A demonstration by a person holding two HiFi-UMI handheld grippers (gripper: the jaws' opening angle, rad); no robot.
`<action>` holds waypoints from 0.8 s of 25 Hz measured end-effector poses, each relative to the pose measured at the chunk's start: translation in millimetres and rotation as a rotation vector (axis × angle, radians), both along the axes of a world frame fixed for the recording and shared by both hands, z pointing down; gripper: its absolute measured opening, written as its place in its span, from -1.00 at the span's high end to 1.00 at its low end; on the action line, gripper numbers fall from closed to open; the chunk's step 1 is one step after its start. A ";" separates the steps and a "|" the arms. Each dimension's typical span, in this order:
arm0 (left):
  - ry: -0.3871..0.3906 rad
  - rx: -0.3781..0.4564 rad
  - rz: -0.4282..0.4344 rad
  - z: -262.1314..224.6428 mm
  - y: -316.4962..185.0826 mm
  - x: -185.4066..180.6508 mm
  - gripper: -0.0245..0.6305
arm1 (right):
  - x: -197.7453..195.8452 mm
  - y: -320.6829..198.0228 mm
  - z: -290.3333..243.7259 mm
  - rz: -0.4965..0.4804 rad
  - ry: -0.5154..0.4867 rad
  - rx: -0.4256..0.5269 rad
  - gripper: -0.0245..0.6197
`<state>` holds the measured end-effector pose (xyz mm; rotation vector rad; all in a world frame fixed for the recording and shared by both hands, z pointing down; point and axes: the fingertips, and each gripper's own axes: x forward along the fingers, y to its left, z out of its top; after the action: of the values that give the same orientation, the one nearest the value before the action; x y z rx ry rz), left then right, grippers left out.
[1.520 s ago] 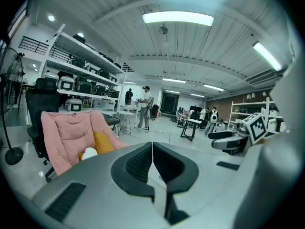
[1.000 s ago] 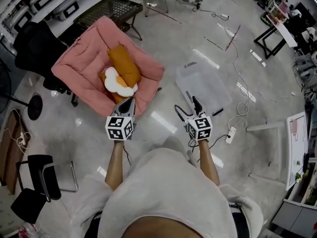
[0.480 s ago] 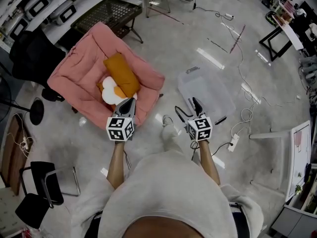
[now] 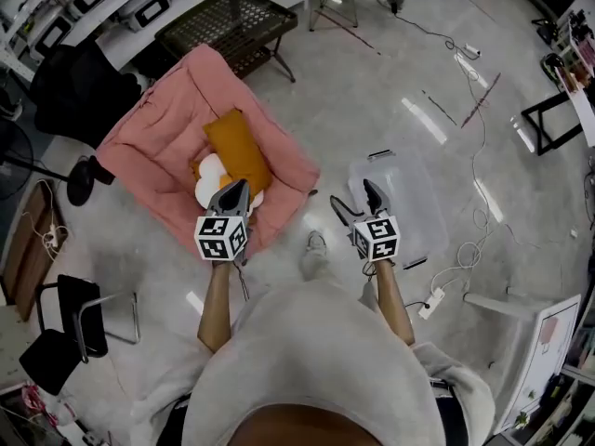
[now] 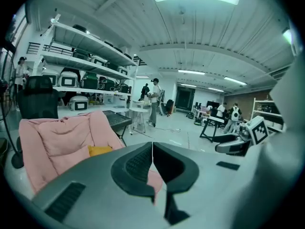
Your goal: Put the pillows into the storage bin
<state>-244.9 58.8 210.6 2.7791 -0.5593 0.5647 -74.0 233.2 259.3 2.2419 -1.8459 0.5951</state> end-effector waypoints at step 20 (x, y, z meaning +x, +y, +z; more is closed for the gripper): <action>-0.091 -0.031 -0.557 24.1 -105.2 -97.5 0.89 | -26.2 -230.1 47.6 -0.577 -0.065 -0.046 -0.30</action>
<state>-342.4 -46.5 234.7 2.4105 -1.2695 0.5586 -100.1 3.1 306.9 1.5519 -2.3326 0.5912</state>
